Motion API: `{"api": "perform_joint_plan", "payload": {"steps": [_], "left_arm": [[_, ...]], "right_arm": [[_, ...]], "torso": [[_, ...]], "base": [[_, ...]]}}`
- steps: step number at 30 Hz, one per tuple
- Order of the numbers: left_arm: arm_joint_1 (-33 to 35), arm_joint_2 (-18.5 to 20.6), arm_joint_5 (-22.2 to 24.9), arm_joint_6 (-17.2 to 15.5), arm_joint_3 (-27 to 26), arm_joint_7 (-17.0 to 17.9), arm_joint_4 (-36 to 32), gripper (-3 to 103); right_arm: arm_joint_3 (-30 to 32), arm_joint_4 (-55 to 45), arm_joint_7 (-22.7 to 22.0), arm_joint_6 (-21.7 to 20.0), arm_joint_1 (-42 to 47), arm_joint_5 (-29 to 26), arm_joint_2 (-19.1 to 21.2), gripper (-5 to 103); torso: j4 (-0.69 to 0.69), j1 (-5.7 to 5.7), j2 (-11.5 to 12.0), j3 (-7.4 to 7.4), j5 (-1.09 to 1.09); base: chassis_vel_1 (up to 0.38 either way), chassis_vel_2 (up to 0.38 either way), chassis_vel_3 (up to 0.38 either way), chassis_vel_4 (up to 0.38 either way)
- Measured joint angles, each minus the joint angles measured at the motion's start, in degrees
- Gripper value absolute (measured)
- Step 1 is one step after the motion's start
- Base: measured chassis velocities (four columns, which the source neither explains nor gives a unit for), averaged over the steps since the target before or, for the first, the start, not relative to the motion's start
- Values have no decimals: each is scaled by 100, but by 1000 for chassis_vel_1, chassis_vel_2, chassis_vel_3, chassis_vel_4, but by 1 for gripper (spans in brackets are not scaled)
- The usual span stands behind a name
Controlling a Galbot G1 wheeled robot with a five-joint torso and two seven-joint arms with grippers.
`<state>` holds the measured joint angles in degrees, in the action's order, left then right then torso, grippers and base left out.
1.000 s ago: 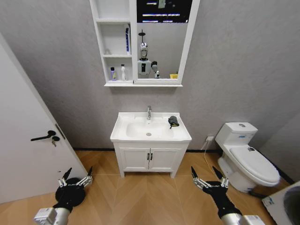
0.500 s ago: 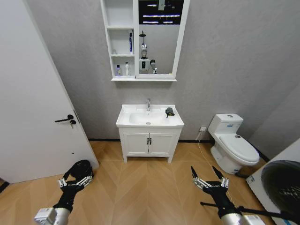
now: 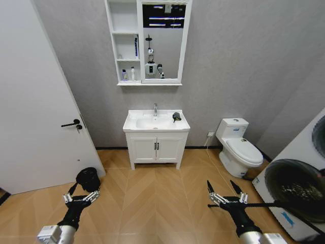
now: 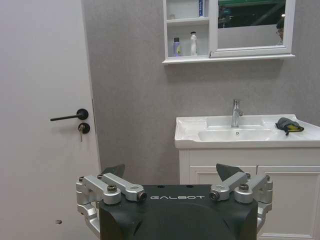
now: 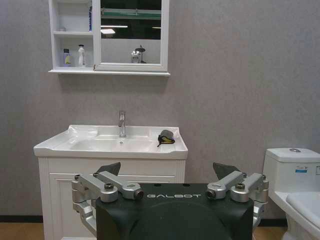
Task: Move facial cleanser and shampoo from washbasin to cabinet, then wipe washbasin with towel.
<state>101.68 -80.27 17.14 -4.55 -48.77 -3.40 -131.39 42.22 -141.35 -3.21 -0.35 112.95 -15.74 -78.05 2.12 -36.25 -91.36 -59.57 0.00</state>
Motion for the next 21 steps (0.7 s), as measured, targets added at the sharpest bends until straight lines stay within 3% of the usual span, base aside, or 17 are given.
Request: {"api": "perform_joint_plan", "payload": {"steps": [21], "left_arm": [[1,0,0,-1,-1,1,0,100]], "right_arm": [[0,0,0,0,2,0,0,100]], "torso": [[-3,8,-4,2,0]], "base": [[0,0,0,0]]}}
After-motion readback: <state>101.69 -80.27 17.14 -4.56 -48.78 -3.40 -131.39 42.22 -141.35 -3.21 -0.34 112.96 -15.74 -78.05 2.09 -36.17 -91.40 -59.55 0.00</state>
